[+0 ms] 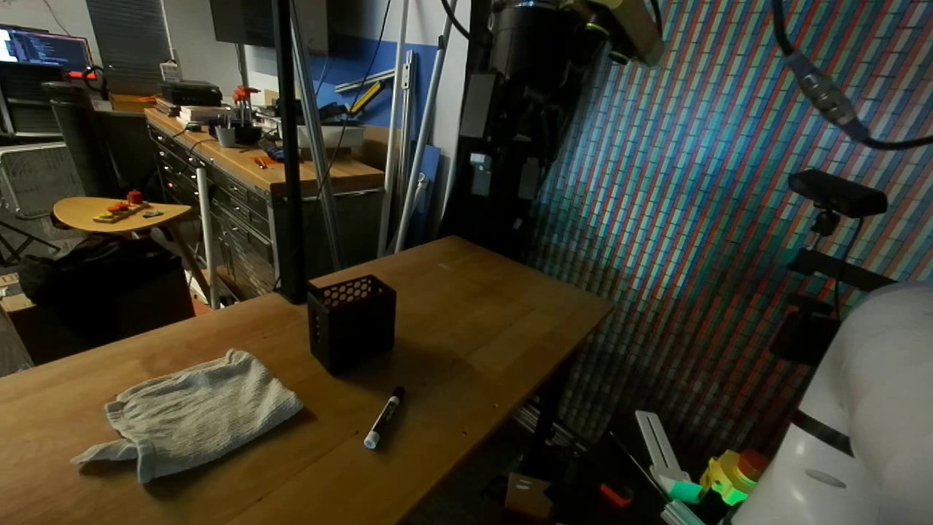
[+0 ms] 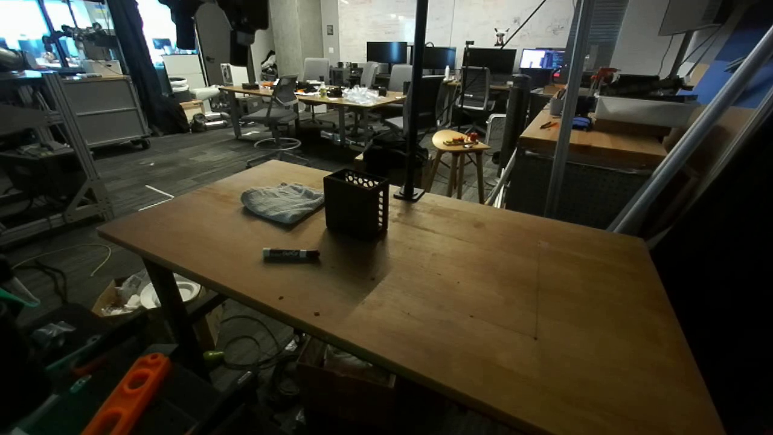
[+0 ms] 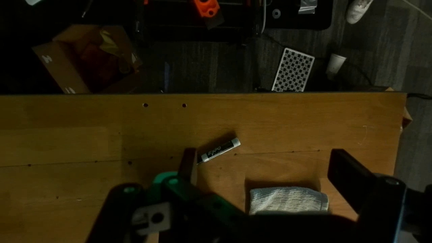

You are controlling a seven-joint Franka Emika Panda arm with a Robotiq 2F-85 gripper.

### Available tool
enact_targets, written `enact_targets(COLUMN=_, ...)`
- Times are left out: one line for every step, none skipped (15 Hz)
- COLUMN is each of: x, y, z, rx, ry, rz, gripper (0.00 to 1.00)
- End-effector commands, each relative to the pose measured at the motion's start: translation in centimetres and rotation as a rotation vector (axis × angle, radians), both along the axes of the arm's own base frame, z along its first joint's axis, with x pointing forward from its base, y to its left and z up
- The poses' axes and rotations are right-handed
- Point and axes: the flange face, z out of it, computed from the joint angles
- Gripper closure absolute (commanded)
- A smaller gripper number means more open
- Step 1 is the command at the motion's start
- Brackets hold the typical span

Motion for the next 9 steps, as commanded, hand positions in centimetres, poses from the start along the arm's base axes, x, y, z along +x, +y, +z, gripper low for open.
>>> enact_targets(x=4.3, y=1.8, z=0.1, rx=-0.059, ry=0.046, rz=0.068, gripper=0.0)
enact_targets(x=5.4, y=2.4, z=0.1, rx=-0.077, ry=0.058, rz=0.092, gripper=0.0)
enact_targets(x=6.3, y=2.9, z=0.0, rx=-0.099, ry=0.064, rz=0.105, gripper=0.0)
enact_targets(x=7.2, y=3.5, z=0.1, rx=-0.117, ry=0.069, rz=0.125, gripper=0.0)
enact_targets(x=7.8, y=4.0, z=0.3, rx=-0.132, ry=0.071, rz=0.136, gripper=0.0)
enact_targets(x=8.6, y=4.8, z=0.4, rx=-0.154, ry=0.061, rz=0.137, gripper=0.0)
enact_targets(x=9.3, y=5.3, z=0.3, rx=-0.171, ry=0.062, rz=0.136, gripper=0.0)
enact_targets(x=10.1, y=6.4, z=0.4, rx=-0.177, ry=0.052, rz=0.148, gripper=0.0)
enact_targets(x=10.8, y=7.4, z=0.4, rx=-0.193, ry=0.039, rz=0.151, gripper=0.0)
